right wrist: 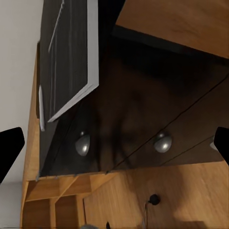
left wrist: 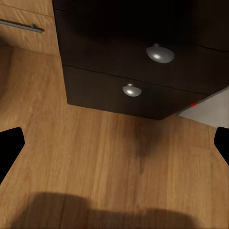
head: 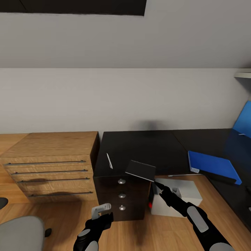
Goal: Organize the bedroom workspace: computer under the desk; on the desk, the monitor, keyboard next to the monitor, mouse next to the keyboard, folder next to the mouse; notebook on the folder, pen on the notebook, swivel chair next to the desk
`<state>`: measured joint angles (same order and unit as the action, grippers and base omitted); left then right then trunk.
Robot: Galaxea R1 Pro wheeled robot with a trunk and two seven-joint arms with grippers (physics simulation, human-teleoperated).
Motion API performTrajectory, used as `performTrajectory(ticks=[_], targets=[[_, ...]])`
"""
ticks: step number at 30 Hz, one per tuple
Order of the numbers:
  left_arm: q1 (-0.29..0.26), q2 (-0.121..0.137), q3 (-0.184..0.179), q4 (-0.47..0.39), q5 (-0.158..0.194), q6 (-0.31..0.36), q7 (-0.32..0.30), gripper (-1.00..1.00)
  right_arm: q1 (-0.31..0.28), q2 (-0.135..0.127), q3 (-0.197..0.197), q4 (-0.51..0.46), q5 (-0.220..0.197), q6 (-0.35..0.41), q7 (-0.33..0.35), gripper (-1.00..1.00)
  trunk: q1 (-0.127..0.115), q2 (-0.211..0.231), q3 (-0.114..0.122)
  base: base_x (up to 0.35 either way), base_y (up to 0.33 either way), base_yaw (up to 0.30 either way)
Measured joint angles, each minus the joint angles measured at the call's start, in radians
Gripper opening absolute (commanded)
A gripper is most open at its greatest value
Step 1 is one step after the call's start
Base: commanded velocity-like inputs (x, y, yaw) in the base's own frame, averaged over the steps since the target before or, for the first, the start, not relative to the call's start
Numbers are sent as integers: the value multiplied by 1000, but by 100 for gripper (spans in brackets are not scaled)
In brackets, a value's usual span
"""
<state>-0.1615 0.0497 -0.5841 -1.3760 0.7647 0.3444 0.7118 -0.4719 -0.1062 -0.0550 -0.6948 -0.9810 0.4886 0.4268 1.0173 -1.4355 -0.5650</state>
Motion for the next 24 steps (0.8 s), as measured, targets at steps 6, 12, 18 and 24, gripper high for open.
performTrajectory(ticks=[6,12,18,24], targets=[[0,0,-1,1,0,1,-1,100,0,0,7,1,0,-11,-1,100,0,0,0,164,0,0],[0,0,-1,4,1,3,-1,100,0,0,30,1,1,-20,-1,100,0,0,0,123,13,0],[0,0,-1,4,1,3,-3,100,0,1,38,1,1,-21,0,100,0,0,0,190,81,0],[0,0,-1,5,2,3,-3,100,0,1,42,2,0,-20,0,100,0,0,0,51,20,0]])
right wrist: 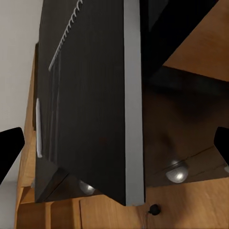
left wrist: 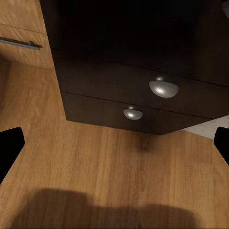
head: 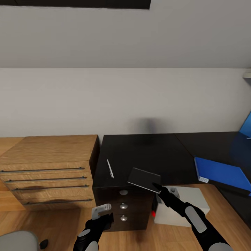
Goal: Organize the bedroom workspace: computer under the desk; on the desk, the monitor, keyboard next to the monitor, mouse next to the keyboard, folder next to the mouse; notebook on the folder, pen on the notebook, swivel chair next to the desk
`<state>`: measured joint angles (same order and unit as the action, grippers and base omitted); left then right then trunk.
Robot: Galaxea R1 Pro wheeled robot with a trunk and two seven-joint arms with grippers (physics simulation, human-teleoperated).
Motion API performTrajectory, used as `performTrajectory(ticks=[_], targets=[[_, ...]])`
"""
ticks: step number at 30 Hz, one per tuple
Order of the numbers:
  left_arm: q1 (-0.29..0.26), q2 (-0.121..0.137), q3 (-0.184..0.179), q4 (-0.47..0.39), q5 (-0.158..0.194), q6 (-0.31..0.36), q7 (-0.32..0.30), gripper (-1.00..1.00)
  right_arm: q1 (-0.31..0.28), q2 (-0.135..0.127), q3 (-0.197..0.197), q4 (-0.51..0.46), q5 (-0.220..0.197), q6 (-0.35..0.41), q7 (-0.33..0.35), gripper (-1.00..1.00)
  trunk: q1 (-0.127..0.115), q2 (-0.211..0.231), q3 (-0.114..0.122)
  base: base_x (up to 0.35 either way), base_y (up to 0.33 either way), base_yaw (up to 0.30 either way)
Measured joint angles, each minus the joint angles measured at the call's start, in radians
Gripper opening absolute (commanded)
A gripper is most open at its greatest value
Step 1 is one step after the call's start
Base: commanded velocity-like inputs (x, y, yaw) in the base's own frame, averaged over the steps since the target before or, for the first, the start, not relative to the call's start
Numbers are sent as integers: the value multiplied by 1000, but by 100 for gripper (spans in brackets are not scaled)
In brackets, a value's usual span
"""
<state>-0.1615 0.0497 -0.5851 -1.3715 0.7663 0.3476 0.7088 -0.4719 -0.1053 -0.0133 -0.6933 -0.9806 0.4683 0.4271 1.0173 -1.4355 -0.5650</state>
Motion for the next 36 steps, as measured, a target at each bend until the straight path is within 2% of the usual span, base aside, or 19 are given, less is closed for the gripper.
performTrajectory(ticks=[4,8,19,36], targets=[[0,0,0,0,0,0,0,100,0,1,1,0,-1,0,0,100,0,0,0,11,4,0],[0,0,0,0,0,0,0,100,0,3,18,0,0,0,0,100,0,0,0,1,0,0],[0,0,0,0,0,0,0,100,0,29,26,1,2,-11,0,100,0,0,0,0,0,0],[0,0,-10,8,2,0,0,100,0,29,25,0,2,-11,1,100,0,0,0,0,0,0]])
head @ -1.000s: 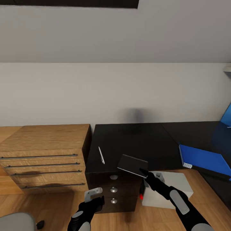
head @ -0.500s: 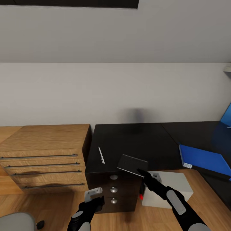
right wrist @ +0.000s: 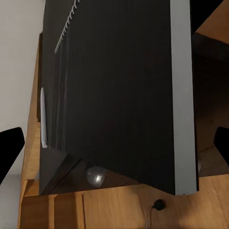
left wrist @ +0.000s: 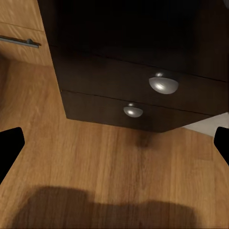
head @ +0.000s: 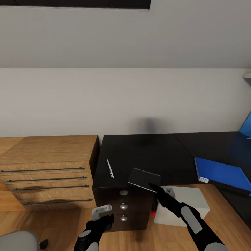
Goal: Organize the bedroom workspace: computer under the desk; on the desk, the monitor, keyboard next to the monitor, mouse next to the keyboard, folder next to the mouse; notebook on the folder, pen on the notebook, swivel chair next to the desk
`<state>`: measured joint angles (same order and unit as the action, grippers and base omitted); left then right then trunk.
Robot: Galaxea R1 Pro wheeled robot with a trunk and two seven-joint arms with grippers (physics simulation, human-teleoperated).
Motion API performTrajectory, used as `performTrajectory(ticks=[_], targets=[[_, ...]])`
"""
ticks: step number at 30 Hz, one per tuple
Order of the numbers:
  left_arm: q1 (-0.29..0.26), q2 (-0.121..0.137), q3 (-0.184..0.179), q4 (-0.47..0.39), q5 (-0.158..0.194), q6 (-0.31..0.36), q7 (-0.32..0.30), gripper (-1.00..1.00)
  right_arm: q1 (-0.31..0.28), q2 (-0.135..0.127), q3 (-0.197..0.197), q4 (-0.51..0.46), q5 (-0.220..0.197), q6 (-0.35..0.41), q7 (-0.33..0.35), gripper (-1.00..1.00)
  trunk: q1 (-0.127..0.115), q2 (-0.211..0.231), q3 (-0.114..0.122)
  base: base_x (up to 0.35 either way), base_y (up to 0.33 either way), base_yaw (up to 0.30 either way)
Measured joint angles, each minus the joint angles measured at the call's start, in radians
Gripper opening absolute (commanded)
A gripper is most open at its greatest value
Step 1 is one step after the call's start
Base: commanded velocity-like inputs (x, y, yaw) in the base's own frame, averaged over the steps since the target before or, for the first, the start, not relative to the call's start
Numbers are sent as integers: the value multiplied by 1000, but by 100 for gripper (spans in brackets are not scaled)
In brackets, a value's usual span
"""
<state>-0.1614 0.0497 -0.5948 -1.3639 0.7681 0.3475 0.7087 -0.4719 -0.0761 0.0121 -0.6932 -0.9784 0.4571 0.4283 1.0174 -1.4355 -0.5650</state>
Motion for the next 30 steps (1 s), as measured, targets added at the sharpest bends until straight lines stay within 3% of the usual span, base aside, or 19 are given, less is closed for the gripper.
performTrajectory(ticks=[30], targets=[[0,-1,-29,9,-1,-1,0,100,0,-2,-9,-2,-2,-1,0,100,0,0,0,0,0,0]])
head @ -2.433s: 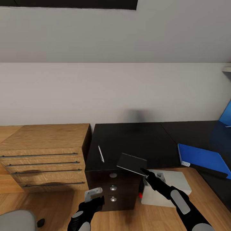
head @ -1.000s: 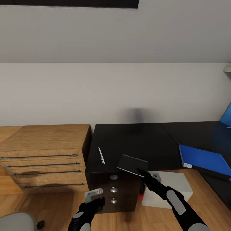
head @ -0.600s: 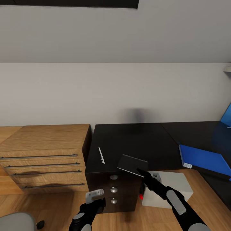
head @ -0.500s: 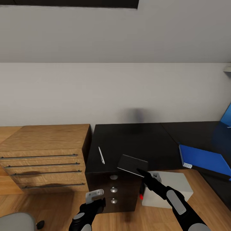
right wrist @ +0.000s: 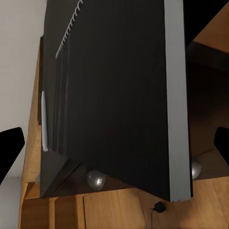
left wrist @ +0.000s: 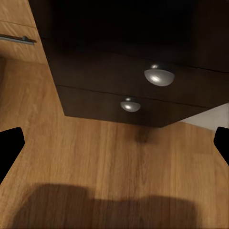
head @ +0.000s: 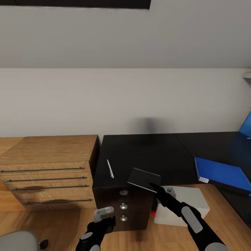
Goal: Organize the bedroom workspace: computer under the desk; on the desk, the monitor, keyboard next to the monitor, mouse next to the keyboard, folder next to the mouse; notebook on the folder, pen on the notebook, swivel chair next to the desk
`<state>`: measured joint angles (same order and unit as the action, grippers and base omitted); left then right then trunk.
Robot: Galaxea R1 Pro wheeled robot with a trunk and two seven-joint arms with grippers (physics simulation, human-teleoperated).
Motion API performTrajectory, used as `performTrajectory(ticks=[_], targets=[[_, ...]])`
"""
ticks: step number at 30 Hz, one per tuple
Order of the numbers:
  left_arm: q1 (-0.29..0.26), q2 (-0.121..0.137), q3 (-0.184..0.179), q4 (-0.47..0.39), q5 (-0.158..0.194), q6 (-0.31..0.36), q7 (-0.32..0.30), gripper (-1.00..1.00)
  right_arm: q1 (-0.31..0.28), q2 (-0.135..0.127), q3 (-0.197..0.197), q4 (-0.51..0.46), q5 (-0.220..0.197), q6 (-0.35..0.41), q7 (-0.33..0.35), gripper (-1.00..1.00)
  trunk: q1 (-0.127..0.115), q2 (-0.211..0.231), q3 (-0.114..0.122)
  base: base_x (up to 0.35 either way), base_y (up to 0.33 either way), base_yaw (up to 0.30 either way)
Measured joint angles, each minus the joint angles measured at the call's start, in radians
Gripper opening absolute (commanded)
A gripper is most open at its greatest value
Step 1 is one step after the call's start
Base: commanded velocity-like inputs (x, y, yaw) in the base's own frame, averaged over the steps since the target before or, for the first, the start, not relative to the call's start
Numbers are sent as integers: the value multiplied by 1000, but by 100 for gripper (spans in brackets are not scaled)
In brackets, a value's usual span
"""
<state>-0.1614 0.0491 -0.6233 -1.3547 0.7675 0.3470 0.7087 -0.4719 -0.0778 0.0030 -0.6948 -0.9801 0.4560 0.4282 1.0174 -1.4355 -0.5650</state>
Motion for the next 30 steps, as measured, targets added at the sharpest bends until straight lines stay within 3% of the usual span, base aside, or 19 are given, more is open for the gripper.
performTrajectory(ticks=[11,12,30], targets=[[0,1,-9,2,0,-1,0,100,0,-2,-1,0,-1,0,-2,100,0,0,0,0,0,0],[0,1,-9,2,0,-1,0,100,0,-3,-2,0,-2,0,-2,-100,0,0,0,0,0,0],[0,1,-9,2,-1,-1,0,100,0,-3,0,0,-4,0,3,-100,0,0,0,0,0,0]])
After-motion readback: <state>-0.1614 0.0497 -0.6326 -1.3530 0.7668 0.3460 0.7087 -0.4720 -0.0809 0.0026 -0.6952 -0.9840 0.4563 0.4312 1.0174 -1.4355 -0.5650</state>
